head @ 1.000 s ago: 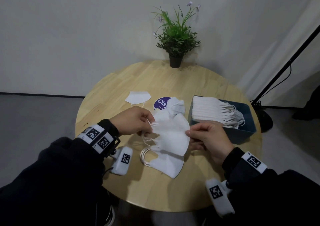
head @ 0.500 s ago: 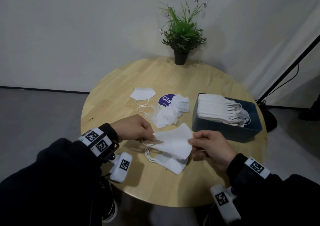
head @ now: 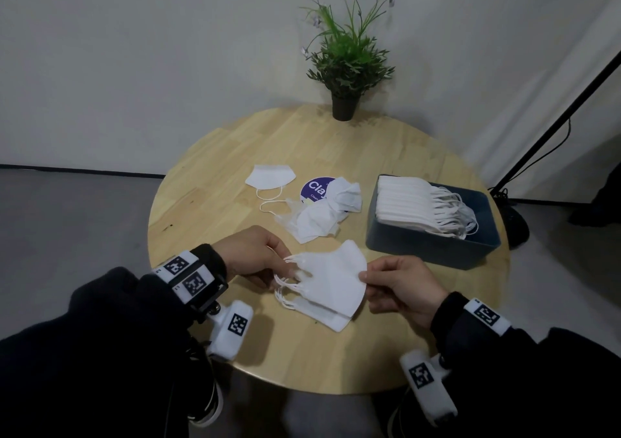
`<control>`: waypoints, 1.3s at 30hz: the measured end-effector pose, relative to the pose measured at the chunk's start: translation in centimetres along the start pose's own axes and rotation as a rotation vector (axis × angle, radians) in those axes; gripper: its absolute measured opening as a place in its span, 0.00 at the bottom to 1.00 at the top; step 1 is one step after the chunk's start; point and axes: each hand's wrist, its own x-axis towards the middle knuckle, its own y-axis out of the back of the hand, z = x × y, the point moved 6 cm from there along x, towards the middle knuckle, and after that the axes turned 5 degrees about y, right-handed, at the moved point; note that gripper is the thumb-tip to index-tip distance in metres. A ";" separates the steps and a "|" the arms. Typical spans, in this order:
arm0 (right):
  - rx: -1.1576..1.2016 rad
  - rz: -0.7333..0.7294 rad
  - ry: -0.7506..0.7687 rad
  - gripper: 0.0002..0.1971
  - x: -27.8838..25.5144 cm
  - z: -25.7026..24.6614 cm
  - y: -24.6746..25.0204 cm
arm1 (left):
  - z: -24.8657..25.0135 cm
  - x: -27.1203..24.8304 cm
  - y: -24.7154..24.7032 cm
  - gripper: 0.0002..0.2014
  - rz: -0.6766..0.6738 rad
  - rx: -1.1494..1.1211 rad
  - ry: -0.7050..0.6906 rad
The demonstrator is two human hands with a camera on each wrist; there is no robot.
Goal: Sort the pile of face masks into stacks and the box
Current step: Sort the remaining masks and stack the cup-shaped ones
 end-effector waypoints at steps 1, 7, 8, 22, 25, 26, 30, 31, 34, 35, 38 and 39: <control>-0.018 0.005 -0.003 0.06 0.1 0.3 0.0 | -0.2 0.2 -0.1 0.14 0.008 0.002 0.016; -0.140 0.017 -0.025 0.09 0.1 1.6 0.1 | -0.6 0.6 -0.3 0.12 0.008 0.006 0.050; -0.151 0.022 -0.025 0.09 0.1 1.6 0.1 | -0.6 0.6 -0.3 0.11 0.002 0.007 0.053; -0.300 0.086 0.017 0.12 0.4 1.7 -0.5 | -1.1 0.9 0.2 0.10 -0.003 0.026 0.073; -0.325 0.095 0.013 0.12 0.5 1.7 -0.5 | -1.3 1.0 0.1 0.09 -0.004 0.036 0.072; -0.331 0.098 0.011 0.12 0.5 1.7 -0.4 | -1.4 1.0 0.1 0.09 -0.001 0.044 0.071; -0.367 0.105 0.008 0.13 0.5 1.8 -0.4 | -1.4 1.1 0.0 0.10 0.026 0.093 0.060; -0.373 0.108 0.009 0.13 0.5 1.8 -0.4 | -1.3 1.0 0.0 0.10 0.032 0.110 0.054; -0.372 0.142 0.026 0.16 0.5 1.5 -0.2 | -1.0 1.1 0.5 0.14 0.094 0.214 0.028; -0.382 0.165 0.055 0.16 0.4 1.2 -0.2 | -0.8 1.1 1.0 0.16 0.166 0.317 -0.005; -0.494 0.180 0.241 0.14 0.0 -0.3 -0.9 | 1.1 -0.1 1.5 0.16 0.385 0.577 -0.179; -0.545 0.151 0.296 0.14 -0.2 -0.7 -1.5 | 1.9 -0.4 0.7 0.14 0.374 0.584 -0.266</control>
